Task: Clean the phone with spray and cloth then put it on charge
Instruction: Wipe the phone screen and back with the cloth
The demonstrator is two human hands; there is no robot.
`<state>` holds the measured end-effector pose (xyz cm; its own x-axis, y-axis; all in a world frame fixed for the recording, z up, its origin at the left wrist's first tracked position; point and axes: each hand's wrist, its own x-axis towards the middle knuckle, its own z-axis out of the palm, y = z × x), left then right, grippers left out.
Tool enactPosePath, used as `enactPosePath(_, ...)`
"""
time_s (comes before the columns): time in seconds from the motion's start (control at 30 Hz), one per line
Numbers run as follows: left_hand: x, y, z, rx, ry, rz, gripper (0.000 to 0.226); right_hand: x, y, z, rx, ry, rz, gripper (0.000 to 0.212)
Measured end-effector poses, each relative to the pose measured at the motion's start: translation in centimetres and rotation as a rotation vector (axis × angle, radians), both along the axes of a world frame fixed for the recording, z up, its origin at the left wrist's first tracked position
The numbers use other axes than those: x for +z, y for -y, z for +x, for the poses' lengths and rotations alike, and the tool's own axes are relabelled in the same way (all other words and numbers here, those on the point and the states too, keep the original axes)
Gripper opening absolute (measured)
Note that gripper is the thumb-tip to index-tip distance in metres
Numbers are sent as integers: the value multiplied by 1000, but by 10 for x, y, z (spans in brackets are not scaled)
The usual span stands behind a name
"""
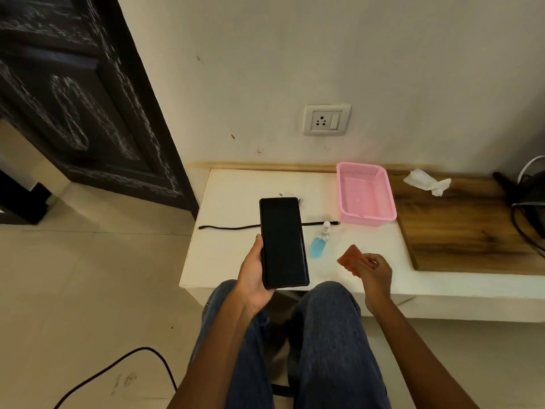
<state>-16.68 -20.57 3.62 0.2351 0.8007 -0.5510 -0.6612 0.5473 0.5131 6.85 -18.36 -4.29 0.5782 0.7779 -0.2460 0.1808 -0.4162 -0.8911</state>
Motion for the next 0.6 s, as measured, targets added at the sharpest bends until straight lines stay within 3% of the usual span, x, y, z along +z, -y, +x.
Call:
enactPosePath(0.2,22,4,-2,-5,108,123,46,50,18,-17,-70,-118,157,16)
enactPosePath(0.37,44,12,-3,-55,294,250,49,105,25,-35,-52,-237,297,24)
enactPosePath(0.43,49,16,-1,-107,391,296,54,127,29,-43,-26,-272,356,18)
enactPosePath(0.6,63,23,5,-230,471,385,62,182,42,-59,76,-202,496,9)
